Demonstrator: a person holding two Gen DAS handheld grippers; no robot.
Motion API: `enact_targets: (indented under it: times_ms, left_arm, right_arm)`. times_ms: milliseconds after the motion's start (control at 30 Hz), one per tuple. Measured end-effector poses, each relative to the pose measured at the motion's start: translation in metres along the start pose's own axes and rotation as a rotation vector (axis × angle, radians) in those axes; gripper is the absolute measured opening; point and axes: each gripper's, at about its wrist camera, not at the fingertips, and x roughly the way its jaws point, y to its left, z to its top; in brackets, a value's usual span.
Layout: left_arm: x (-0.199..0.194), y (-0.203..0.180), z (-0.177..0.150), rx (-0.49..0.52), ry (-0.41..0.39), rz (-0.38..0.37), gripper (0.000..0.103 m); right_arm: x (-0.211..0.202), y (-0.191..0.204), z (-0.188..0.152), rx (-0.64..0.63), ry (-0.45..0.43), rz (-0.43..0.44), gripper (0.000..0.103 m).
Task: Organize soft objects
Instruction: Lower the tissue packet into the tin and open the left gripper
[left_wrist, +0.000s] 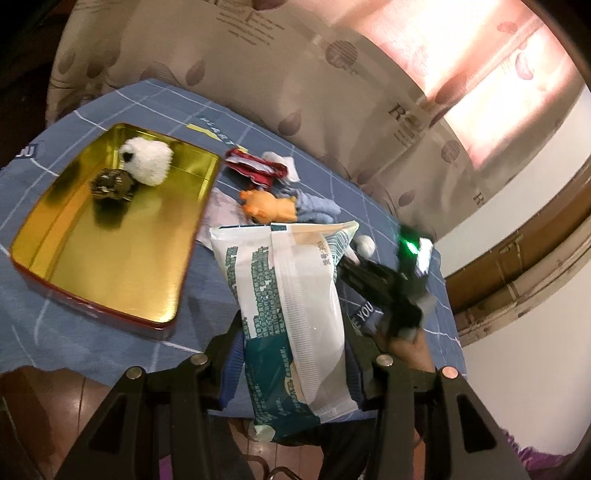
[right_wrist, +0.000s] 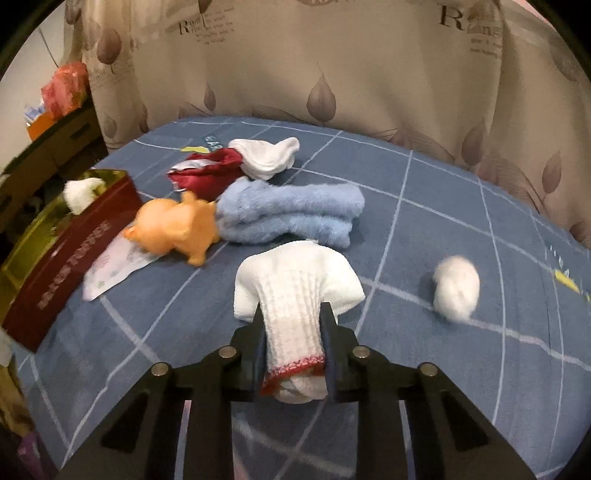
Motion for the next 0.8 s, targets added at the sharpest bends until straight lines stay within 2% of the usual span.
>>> enact_targets:
  times_ms: [200,400,633,800]
  left_arm:
    - [-0.017,0.023,0.014,-0.017,-0.037,0.064,0.047]
    - [-0.013,0.045,0.043,0.025,-0.026,0.135,0.047]
    - [0.038,0.086,0.093,0.109,0.122,0.18,0.047]
    - [0.074,0.102,0.11,0.153,0.205,0.202,0.047]
  right_arm:
    - [-0.031,-0.005,-0.032,0.047,-0.062,-0.003,0.023]
    - [-0.039,-0.019,-0.04,0.106,-0.086,-0.01,0.023]
    - [-0.041,-0.02,-0.04,0.101,-0.088,-0.019,0.023]
    - [-0.039,-0.022,-0.04,0.121,-0.088,-0.018,0.023]
